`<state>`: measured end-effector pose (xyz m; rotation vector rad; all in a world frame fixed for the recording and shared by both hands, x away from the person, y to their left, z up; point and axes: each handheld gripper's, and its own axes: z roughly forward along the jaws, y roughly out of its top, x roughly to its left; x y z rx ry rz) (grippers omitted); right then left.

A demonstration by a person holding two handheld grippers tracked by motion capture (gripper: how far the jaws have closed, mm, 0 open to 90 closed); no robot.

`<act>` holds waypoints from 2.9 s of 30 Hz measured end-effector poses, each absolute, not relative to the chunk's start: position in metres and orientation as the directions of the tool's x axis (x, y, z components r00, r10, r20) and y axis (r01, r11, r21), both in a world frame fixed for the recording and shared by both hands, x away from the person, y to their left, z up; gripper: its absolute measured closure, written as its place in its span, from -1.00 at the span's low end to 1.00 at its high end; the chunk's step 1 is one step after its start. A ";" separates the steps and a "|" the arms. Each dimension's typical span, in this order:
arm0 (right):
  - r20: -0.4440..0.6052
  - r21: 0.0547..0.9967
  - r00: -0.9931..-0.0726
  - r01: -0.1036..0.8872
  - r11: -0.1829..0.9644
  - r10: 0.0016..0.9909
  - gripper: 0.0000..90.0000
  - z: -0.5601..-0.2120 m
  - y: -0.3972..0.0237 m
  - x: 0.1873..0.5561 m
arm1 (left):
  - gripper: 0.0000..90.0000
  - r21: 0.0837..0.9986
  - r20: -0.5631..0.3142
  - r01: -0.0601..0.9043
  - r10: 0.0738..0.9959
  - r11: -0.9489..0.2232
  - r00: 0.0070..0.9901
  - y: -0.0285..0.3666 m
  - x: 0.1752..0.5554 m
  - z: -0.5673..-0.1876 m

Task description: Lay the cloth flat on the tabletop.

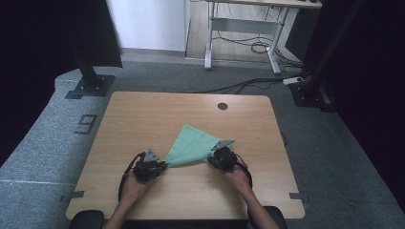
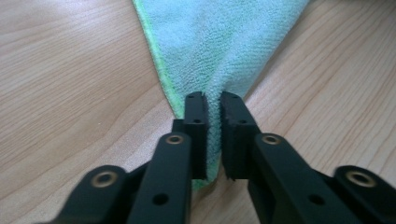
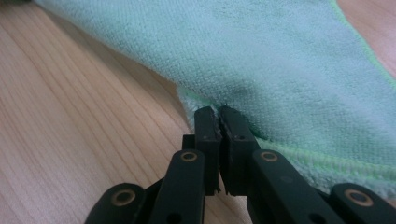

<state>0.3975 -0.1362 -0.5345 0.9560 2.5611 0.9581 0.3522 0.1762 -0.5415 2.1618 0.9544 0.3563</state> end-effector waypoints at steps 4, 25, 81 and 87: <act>-0.021 0.662 -0.758 0.478 0.577 0.652 0.92 -0.527 -0.139 0.396 | 0.89 0.752 -0.045 0.509 0.737 -0.419 0.674 0.182 0.352 -0.531; 0.044 0.698 -0.683 0.543 0.467 0.729 0.65 -0.513 -0.188 0.403 | 0.16 0.712 -0.010 0.533 0.753 -0.457 0.658 0.186 0.355 -0.540; -0.074 0.639 -0.652 0.550 0.538 0.754 -0.50 -0.538 -0.164 0.368 | -0.53 0.691 0.030 0.591 0.833 -0.417 0.553 0.190 0.397 -0.545; -0.050 0.636 -0.637 0.573 0.516 0.769 -0.49 -0.539 -0.173 0.373 | -0.53 0.680 0.052 0.587 0.828 -0.439 0.559 0.189 0.387 -0.543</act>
